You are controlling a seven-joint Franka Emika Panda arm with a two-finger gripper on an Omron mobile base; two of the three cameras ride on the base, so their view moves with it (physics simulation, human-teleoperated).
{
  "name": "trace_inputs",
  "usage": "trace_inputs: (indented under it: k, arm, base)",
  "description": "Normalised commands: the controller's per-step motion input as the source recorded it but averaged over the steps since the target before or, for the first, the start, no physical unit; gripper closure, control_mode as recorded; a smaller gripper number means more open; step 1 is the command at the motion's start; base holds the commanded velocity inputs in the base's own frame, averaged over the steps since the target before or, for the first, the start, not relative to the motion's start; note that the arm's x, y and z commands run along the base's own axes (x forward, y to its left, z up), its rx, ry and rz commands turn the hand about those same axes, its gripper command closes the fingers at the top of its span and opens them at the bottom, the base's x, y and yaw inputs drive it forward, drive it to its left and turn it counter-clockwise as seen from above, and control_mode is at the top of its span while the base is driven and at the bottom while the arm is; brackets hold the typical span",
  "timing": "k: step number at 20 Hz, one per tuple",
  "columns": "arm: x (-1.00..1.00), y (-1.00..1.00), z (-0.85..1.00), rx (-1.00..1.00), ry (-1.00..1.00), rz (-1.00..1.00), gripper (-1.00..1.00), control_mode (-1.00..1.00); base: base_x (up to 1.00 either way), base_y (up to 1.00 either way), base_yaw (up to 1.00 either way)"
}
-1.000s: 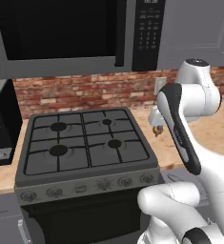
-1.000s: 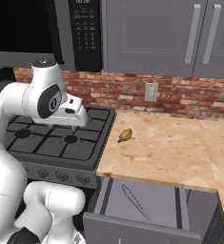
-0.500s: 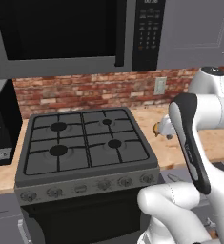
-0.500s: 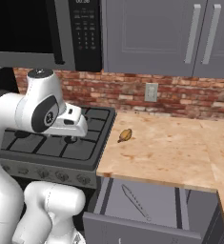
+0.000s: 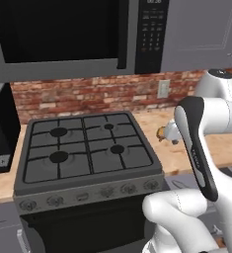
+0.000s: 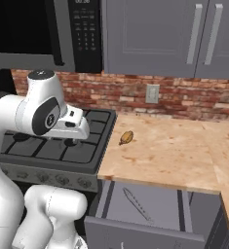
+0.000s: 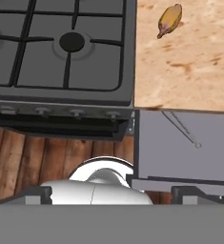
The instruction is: Pick the tongs from the drawer and place it on the counter.
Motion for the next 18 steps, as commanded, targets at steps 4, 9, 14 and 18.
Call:
trace_inputs:
  k: [4,9,14,18]
  arm:
    - [0.0,0.0,0.0,0.0,0.0,0.0,-1.0,1.0]
    - [0.0,0.0,0.0,0.0,0.0,0.0,-1.0,1.0]
    - [0.0,0.0,0.0,0.0,0.0,0.0,-1.0,1.0]
    - [0.0,0.0,0.0,0.0,0.0,0.0,-1.0,1.0]
  base:
    - [-0.18,0.34,-0.19]
    - [-0.17,0.47,-0.25]
    - [-0.18,0.48,-0.29]
    - [-0.14,0.21,-0.28]
